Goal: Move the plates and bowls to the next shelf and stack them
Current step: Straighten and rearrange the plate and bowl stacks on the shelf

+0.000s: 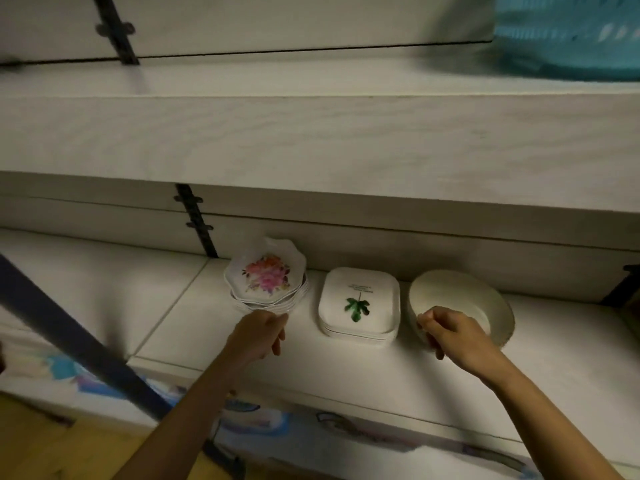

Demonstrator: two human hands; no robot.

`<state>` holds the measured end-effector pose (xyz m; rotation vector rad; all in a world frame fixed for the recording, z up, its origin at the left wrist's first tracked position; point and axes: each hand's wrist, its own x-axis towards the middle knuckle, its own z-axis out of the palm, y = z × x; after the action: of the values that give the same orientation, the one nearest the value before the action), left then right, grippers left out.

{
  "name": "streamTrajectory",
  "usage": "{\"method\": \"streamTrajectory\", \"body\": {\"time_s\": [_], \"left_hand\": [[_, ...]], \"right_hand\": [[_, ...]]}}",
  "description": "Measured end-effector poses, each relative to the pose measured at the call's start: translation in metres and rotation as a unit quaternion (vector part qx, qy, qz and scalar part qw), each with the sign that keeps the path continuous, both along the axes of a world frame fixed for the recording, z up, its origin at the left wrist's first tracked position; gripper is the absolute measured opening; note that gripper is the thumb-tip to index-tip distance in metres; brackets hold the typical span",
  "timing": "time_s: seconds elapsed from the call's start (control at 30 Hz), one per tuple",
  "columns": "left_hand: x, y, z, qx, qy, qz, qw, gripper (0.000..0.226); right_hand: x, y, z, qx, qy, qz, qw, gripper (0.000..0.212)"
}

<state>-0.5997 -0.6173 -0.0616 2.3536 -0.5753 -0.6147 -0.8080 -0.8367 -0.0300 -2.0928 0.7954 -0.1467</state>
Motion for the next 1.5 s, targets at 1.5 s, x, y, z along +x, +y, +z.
{"method": "streamTrajectory", "body": {"time_s": [1.5], "left_hand": [[0.155, 0.024, -0.02, -0.167, 0.294, 0.099, 0.936, 0.04]], "right_hand": [[0.226, 0.117, -0.05, 0.262, 0.005, -0.127, 0.957, 0.057]]}}
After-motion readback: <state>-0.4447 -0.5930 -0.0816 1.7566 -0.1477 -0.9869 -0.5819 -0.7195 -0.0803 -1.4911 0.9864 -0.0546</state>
